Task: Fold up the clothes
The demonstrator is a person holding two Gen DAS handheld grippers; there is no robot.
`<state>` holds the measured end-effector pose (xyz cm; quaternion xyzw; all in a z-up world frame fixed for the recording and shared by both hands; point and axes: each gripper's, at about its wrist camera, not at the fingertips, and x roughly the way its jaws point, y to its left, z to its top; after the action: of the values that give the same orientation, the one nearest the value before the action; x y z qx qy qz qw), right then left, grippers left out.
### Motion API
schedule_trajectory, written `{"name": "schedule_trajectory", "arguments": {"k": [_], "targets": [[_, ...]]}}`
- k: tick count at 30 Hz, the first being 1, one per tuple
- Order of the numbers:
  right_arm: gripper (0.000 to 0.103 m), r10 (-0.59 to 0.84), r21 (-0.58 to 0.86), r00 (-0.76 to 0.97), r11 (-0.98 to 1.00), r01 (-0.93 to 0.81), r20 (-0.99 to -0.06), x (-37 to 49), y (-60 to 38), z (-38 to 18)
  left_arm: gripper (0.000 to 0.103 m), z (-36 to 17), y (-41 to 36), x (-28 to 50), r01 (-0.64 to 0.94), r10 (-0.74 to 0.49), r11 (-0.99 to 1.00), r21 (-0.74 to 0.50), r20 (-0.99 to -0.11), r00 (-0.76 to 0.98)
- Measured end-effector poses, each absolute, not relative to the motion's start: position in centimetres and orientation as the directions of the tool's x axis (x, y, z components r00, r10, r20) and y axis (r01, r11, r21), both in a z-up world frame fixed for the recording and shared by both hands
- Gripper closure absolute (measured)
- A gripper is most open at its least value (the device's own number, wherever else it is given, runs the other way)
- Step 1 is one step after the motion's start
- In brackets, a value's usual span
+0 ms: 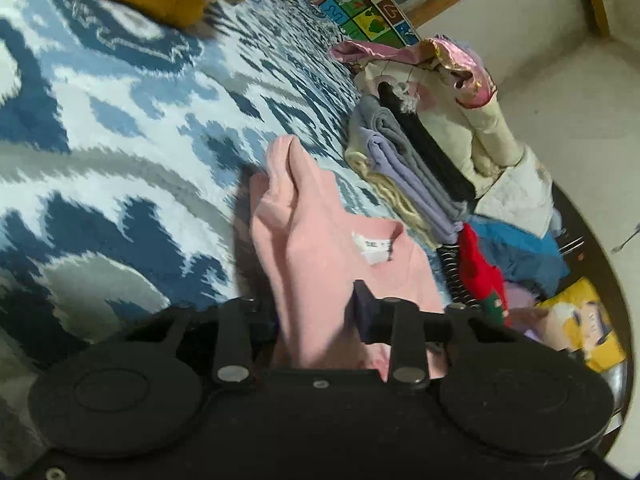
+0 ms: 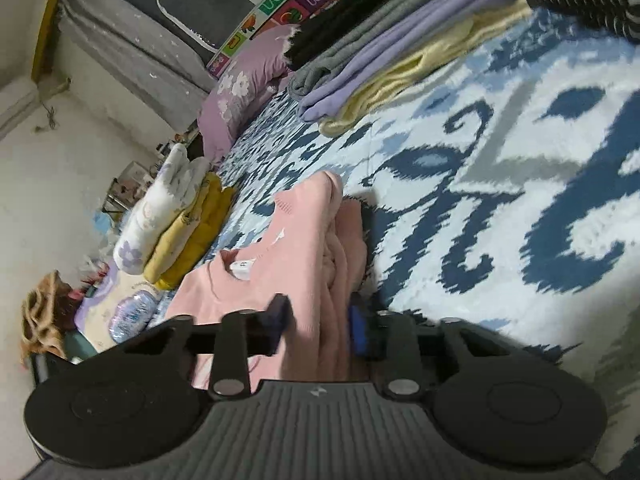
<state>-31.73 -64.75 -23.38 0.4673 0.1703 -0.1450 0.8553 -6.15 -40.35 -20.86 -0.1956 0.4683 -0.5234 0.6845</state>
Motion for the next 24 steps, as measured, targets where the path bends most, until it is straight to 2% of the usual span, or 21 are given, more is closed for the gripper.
{"name": "schedule_trajectory", "arguments": {"k": [2,4,11,18,24], "targets": [[0.081,-0.078,0.773,0.909,0.499,0.391,-0.41,-31.9,-64.9,-23.5,0.08,-20.5,-40.2,-6.1,0.522,-0.911,0.356,-0.776,-0.413,0.007],[0.082,-0.058,0.841,0.934,0.42,0.342,-0.352,-32.7,-65.5,-24.0,0.08,-20.0,-40.0,-6.2,0.503,-0.922,0.334,-0.797,-0.388,-0.004],[0.082,-0.068,0.935,0.975,0.278,0.222,-0.211,-35.7,-66.1,-23.6,0.081,-17.0,-41.1,-7.9,0.495,-0.95,0.242,-0.834,-0.306,-0.052],[0.082,-0.196,0.942,0.978,0.31,0.13,-0.07,-42.2,-69.3,-19.3,0.081,-13.2,-48.1,-11.1,0.536,-0.966,0.095,-0.839,-0.208,-0.156],[0.082,-0.36,0.911,0.933,0.386,0.149,0.0,-47.2,-74.7,-15.6,0.081,-10.8,-57.1,-14.4,0.551,-0.954,-0.025,-0.834,-0.145,-0.263]]}}
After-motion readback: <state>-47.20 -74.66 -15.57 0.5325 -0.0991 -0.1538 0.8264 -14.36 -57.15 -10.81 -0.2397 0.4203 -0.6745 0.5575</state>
